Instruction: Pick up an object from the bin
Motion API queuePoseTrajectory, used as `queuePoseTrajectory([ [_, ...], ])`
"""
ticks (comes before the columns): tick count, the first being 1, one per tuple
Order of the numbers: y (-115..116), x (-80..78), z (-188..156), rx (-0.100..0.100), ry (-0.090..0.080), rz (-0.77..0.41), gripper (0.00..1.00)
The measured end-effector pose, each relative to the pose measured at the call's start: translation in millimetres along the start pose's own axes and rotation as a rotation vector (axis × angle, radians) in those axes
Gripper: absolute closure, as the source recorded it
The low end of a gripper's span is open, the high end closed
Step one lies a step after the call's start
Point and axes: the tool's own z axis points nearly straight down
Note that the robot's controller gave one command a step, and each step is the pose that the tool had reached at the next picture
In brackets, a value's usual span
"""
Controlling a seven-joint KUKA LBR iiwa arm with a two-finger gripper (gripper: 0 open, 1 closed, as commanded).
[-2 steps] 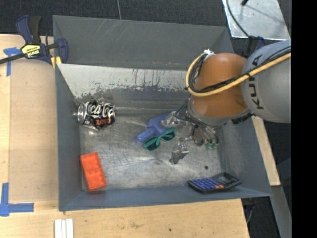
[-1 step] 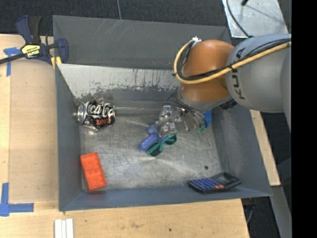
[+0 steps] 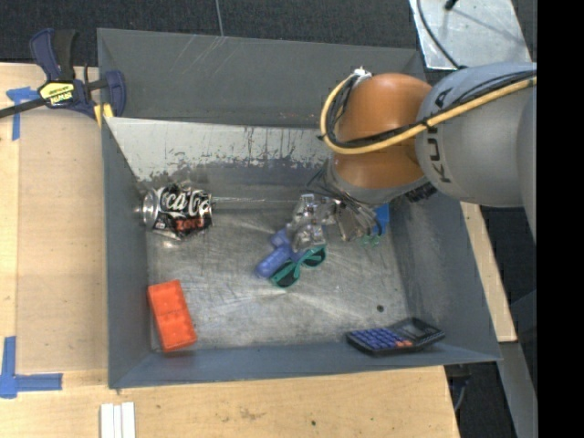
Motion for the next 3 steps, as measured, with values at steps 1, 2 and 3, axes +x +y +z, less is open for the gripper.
queuePoseTrajectory([
  [1, 4.9, 5.4, -31.9, -0.001, 0.015, -0.055, 1.00],
  [2, 10.7, -2.4, -101.4, -0.001, 0.010, 0.008, 1.00],
  [3, 19.4, 24.8, -0.9, -0.001, 0.004, -0.420, 0.00],
])
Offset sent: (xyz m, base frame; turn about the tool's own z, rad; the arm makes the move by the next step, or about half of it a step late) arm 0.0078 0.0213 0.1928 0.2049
